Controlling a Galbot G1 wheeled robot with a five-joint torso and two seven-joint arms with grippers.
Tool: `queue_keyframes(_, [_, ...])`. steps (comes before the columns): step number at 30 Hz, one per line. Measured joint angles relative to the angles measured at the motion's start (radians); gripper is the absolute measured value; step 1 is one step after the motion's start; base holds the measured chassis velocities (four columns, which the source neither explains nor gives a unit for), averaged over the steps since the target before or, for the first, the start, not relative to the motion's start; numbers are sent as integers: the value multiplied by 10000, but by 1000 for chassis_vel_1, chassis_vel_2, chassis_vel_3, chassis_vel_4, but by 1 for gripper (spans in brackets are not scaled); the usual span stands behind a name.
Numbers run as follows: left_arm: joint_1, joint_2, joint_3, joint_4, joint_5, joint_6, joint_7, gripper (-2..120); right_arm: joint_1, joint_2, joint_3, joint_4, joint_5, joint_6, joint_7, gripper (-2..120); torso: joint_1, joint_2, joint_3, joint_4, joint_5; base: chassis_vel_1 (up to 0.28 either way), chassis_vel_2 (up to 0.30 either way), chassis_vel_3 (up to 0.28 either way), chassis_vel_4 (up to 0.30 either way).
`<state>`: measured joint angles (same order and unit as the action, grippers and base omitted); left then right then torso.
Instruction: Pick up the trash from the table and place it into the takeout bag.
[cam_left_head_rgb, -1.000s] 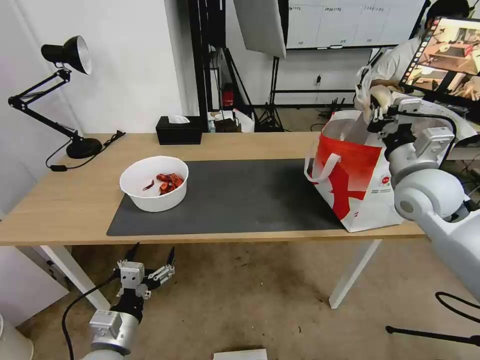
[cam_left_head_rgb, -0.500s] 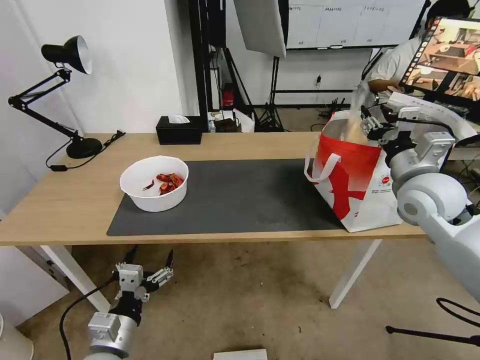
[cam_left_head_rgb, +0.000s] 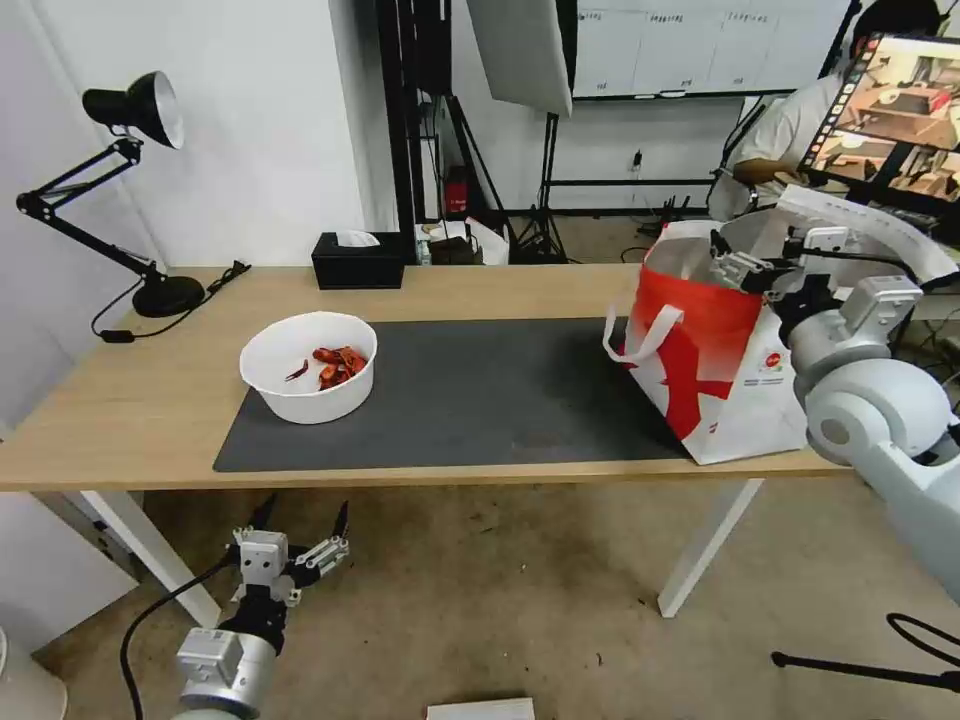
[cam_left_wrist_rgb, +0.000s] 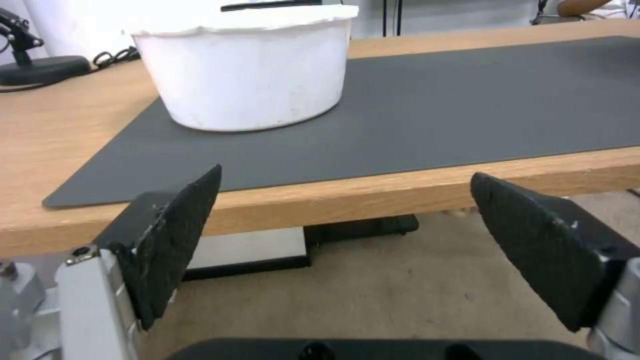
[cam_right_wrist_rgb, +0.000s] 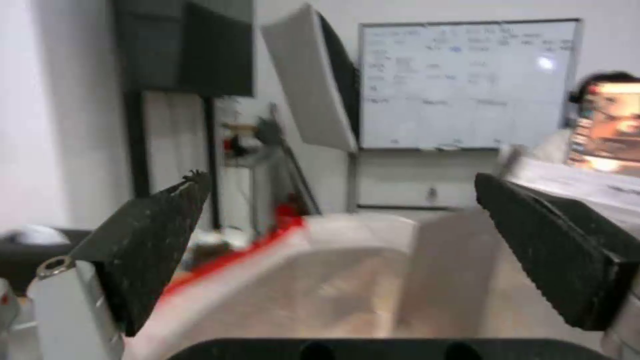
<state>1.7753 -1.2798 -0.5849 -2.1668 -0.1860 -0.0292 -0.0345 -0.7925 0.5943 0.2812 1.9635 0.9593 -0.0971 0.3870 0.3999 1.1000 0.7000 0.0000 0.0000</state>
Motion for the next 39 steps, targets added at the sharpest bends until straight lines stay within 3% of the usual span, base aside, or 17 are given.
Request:
queue_keyframes(4, [26,-8,-10,0,19,-19,1,100,-470,-60,422,406,368,542,-922,100,0,0,0,1,-2,0,0,0,0])
queue_keyframes(7, [59,-30,-15,2,50,-40,9,100,-1435,-53,1141,1090,807,1111,-2198,100,0,0,0,0,-1,0,0,0,0])
queue_keyframes(12, [-1,-106,35,112,61,-87,12,100,-2552,46,1475,1895,749,1500,-2986,100,0,0,-1,2,-7,0,0,0,0])
queue_keyframes(16, [-49,-141,86,193,71,-117,10,100,-4137,553,1705,2284,-226,1974,-3545,100,0,0,0,2,-1,0,0,0,0])
queue_keyframes(20, [-78,-87,132,369,92,-126,17,100,-6111,1540,2185,1924,-2520,3054,-4368,100,0,0,0,0,-1,0,0,0,0])
queue_keyframes(28, [-122,-54,179,668,66,-250,19,100,-8667,3109,2248,1259,-3845,4323,-4813,100,0,0,-1,-2,-3,0,0,0,0])
queue_keyframes(39, [-68,-137,298,862,326,-361,31,100,-8969,4316,1152,43,-4878,4841,-3768,100,0,0,0,0,0,0,0,0,0])
